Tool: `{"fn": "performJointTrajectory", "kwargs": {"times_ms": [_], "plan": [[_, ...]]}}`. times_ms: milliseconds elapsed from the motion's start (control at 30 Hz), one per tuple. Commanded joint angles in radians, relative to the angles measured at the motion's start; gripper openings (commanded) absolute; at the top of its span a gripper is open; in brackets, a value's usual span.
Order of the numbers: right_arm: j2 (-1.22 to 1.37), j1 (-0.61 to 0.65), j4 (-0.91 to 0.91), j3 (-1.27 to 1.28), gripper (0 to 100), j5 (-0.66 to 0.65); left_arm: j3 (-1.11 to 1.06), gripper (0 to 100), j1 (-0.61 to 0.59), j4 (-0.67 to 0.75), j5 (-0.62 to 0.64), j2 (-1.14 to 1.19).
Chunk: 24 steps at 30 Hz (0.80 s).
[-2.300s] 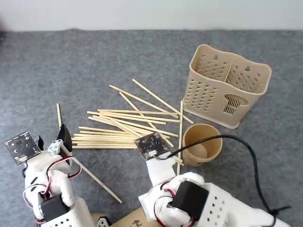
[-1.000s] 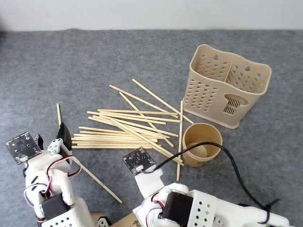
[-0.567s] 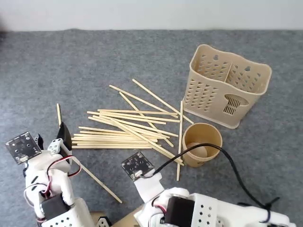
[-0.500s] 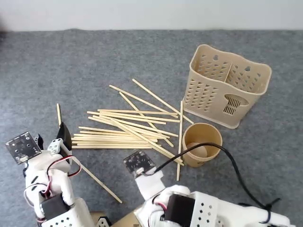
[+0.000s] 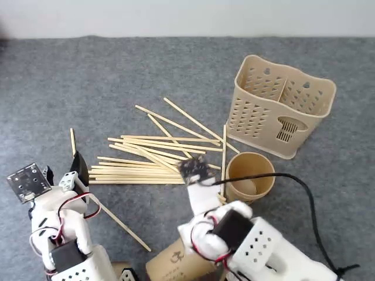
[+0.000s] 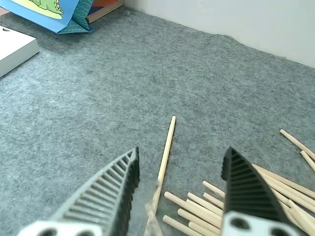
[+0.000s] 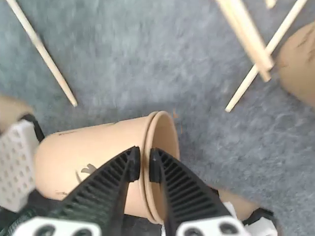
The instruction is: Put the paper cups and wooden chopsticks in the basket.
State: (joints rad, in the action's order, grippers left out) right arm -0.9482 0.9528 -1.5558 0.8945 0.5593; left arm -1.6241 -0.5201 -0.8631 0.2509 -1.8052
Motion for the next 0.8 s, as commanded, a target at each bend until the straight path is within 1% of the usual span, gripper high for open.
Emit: {"fn": "performJointTrajectory", "kwargs": {"times_ms": [0,167,467,600,767], "plan": [[-0.013,-0.088,0.005,-0.120,0.8,-0.057,0.007,26,0.000,0.021,0.002,-0.015],[-0.013,-0.189,0.005,-0.241,0.8,-0.144,0.007,26,0.000,0.021,0.002,-0.015],[-0.013,-0.205,0.019,-0.322,0.8,-0.255,0.007,26,0.000,0.021,0.002,-0.015],[0.001,-0.200,0.024,-0.269,0.8,-0.267,0.007,26,0.000,0.023,0.002,-0.015],[0.025,-0.176,0.116,-0.091,0.8,-0.265,0.007,26,0.000,0.023,0.002,-0.015]]}}
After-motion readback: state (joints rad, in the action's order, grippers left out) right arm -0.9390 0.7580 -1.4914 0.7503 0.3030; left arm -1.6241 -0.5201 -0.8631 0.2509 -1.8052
